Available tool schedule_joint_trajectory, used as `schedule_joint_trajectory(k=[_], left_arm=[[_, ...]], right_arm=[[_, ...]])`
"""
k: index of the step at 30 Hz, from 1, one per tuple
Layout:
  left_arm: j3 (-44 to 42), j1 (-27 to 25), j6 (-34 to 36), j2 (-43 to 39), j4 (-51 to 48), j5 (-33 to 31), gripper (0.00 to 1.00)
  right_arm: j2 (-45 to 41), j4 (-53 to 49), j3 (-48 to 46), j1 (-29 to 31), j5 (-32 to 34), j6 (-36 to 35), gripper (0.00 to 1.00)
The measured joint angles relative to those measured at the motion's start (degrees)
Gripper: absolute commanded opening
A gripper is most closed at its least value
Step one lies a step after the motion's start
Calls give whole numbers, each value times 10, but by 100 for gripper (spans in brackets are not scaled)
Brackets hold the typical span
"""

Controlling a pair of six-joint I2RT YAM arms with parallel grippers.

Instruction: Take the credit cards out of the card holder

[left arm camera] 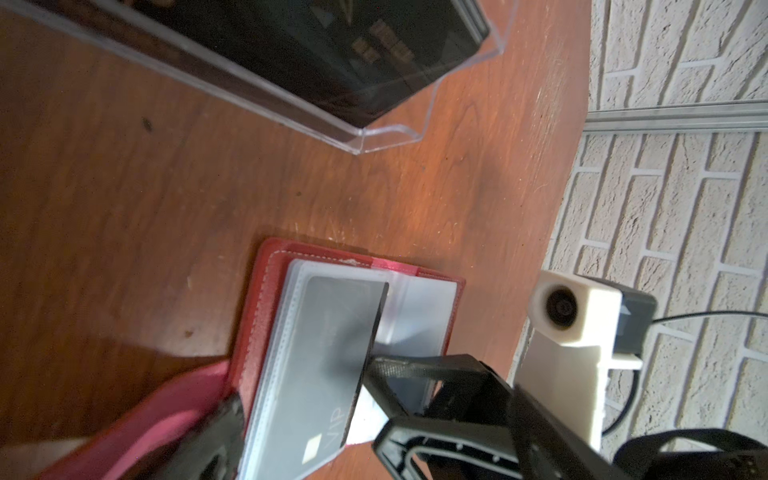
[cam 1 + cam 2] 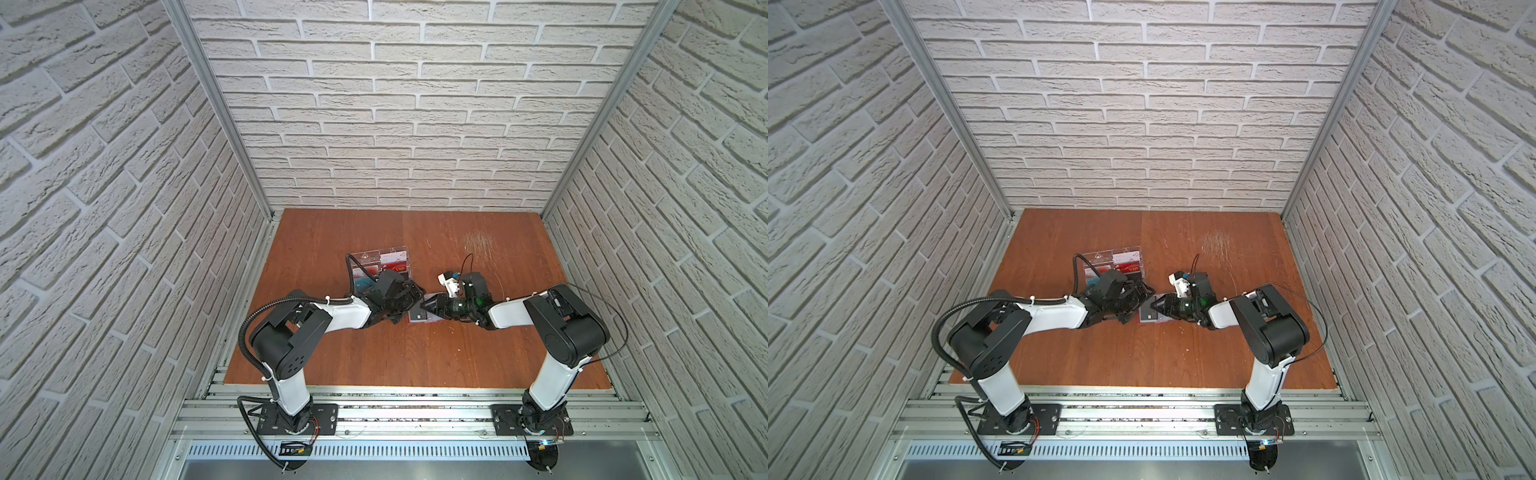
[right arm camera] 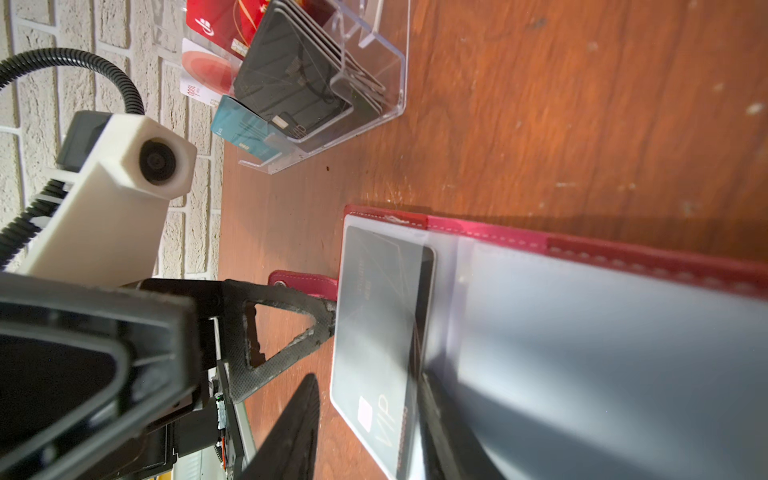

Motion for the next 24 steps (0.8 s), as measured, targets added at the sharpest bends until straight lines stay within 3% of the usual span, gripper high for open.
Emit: schedule_joint_trajectory(k=[15, 24], left_arm=[[0, 0, -1, 0, 2, 0, 98], [0, 0, -2, 0, 3, 0, 98]], right_arm=[[35, 112, -20, -7, -19, 35, 40], [34, 120, -27, -7, -19, 24, 40]])
